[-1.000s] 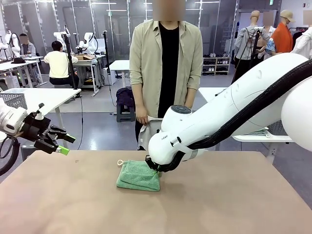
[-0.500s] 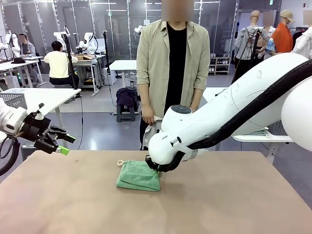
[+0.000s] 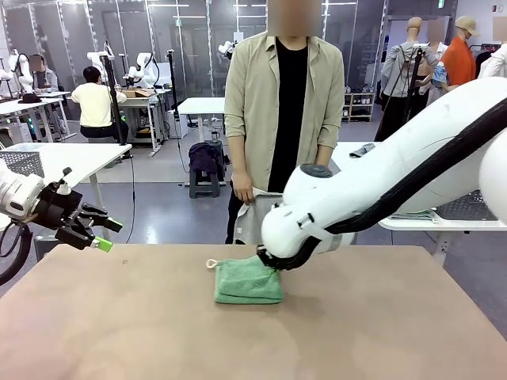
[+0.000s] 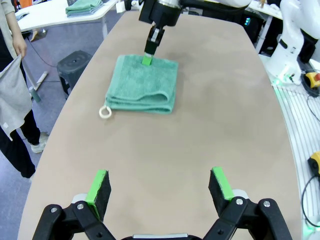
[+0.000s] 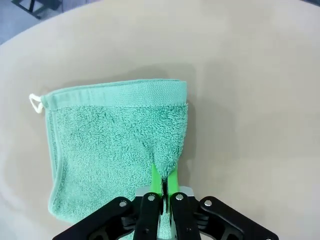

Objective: Fold the towels and place them in the basket.
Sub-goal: Place the folded Towel with hook on the right side of the table.

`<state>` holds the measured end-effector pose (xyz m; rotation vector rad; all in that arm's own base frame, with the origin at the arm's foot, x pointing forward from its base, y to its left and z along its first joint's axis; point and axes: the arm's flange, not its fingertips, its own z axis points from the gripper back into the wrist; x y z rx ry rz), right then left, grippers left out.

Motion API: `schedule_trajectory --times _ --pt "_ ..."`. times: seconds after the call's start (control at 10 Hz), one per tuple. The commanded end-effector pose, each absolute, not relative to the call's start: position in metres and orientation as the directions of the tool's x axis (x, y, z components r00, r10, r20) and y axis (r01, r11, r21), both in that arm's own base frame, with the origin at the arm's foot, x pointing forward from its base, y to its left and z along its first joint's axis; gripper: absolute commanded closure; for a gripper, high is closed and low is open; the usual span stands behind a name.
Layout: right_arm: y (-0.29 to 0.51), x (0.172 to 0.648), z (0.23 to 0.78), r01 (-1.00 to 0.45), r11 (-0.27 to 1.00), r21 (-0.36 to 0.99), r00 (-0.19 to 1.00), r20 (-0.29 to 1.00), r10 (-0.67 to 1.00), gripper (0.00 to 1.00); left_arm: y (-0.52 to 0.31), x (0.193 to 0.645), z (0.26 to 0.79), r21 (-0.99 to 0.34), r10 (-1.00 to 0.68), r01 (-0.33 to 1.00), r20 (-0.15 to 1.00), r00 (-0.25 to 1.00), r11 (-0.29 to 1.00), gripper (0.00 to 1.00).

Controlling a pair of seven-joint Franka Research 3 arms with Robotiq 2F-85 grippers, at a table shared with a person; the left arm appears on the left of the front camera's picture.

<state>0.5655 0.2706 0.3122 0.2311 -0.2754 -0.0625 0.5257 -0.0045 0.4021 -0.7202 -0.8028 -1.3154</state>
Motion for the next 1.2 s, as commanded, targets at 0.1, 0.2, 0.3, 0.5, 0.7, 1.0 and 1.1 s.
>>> schedule_trajectory --times 0.1,0.2,0.3,0.5,0.7,1.0,1.1 --pt "0.197 0.549 0.326 0.026 0.975 0.221 0.943 0.318 -0.097 0.95 -0.004 0.525 0.402 -0.014 -0.545 0.992 0.834 0.079 0.122 0.00" --pt "0.172 0.548 0.327 0.048 0.977 0.208 0.938 0.327 -0.116 0.95 -0.004 0.525 0.402 -0.014 -0.545 0.992 0.834 0.079 0.122 0.00" --pt "0.153 0.546 0.328 0.047 0.980 0.195 0.934 0.338 -0.112 0.95 -0.004 0.525 0.402 -0.014 -0.545 0.992 0.834 0.079 0.122 0.00" --pt "0.109 0.546 0.333 0.044 0.986 0.160 0.928 0.359 -0.100 0.95 -0.004 0.525 0.402 -0.014 -0.545 0.992 0.834 0.079 0.122 0.00" --pt "0.064 0.552 0.334 0.084 0.988 0.129 0.918 0.377 -0.127 0.95 -0.004 0.525 0.402 -0.014 -0.545 0.992 0.834 0.079 0.122 0.00" --pt "0.022 0.567 0.329 0.112 0.989 0.100 0.916 0.376 -0.142 0.95 -0.004 0.525 0.402 -0.014 -0.545 0.992 0.834 0.079 0.122 0.00" --pt "0.007 0.573 0.328 0.107 0.991 0.082 0.915 0.381 -0.131 0.95 -0.004 0.525 0.402 -0.014 -0.545 0.992 0.834 0.079 0.122 0.00"
